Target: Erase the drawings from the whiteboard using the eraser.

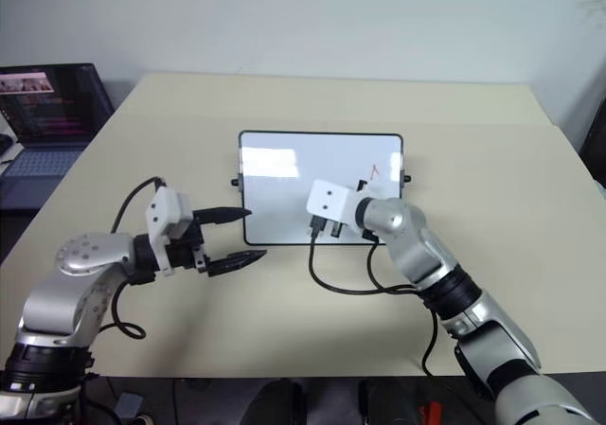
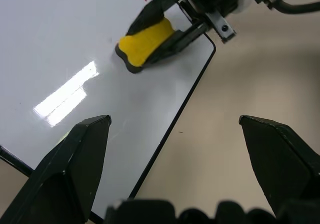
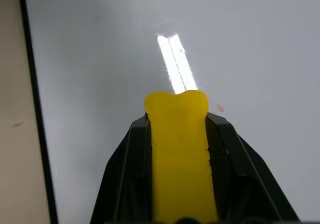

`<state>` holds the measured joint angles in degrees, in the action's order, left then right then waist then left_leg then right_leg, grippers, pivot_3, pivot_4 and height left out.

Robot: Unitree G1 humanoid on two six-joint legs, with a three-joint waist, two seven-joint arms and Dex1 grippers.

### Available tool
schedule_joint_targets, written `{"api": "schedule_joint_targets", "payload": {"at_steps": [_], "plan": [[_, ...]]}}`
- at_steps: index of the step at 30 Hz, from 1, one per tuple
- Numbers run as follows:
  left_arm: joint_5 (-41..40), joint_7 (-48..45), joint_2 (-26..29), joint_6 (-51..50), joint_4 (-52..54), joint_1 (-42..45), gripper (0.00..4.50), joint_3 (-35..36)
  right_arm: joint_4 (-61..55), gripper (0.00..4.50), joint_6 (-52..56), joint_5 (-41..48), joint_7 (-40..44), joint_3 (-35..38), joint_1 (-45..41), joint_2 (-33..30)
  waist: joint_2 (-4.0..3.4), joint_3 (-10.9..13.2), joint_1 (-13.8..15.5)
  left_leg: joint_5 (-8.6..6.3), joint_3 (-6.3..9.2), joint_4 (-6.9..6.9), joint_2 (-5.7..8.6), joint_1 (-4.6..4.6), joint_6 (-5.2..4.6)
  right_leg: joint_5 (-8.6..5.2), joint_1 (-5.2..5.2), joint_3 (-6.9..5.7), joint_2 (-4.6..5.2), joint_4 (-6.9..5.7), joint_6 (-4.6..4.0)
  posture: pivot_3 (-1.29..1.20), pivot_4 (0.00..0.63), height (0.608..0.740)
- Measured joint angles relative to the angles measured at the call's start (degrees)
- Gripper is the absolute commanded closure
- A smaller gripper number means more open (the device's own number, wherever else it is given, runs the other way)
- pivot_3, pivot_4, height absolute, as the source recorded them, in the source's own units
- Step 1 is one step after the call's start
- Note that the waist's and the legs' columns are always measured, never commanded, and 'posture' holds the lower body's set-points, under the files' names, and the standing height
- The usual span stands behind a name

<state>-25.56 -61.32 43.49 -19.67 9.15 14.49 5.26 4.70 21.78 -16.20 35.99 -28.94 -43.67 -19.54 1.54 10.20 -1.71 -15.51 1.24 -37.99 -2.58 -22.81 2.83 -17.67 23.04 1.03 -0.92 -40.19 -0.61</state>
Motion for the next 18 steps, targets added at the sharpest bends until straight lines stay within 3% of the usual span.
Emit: {"api": "schedule_joint_targets", "payload": {"at_steps": [7,15,18], "plan": [[-0.1,0.5,-0.1,0.0,0.1,-0.3,0.00,-0.5,6.1,3.39,-3.0,-2.8,-8.8,3.3,-4.3,2.4,0.01,0.0,0.0,0.16,0.04,-0.08,0.03,0.11,0.14,0.00,0.11,0.00,-0.01,-0.56,-0.01,0.00,0.150,0.740],[-0.2,0.7,-0.3,-0.1,0.5,-0.5,0.00,-0.6,-1.6,3.39,0.1,-2.7,4.5,-0.6,1.6,-1.1,0.04,0.0,-0.1,0.17,0.02,-0.08,0.03,0.17,0.13,0.00,0.09,0.02,-0.02,-0.62,-0.01,0.00,0.150,0.740],[-0.4,0.7,-0.3,-0.1,0.9,-0.5,0.00,-0.6,-0.9,3.39,-0.4,-3.4,2.6,-0.6,1.7,-0.5,0.04,0.0,-0.1,0.22,0.02,-0.08,0.00,0.24,0.12,0.00,0.09,0.03,-0.05,-0.70,-0.01,0.00,0.150,0.740]]}}
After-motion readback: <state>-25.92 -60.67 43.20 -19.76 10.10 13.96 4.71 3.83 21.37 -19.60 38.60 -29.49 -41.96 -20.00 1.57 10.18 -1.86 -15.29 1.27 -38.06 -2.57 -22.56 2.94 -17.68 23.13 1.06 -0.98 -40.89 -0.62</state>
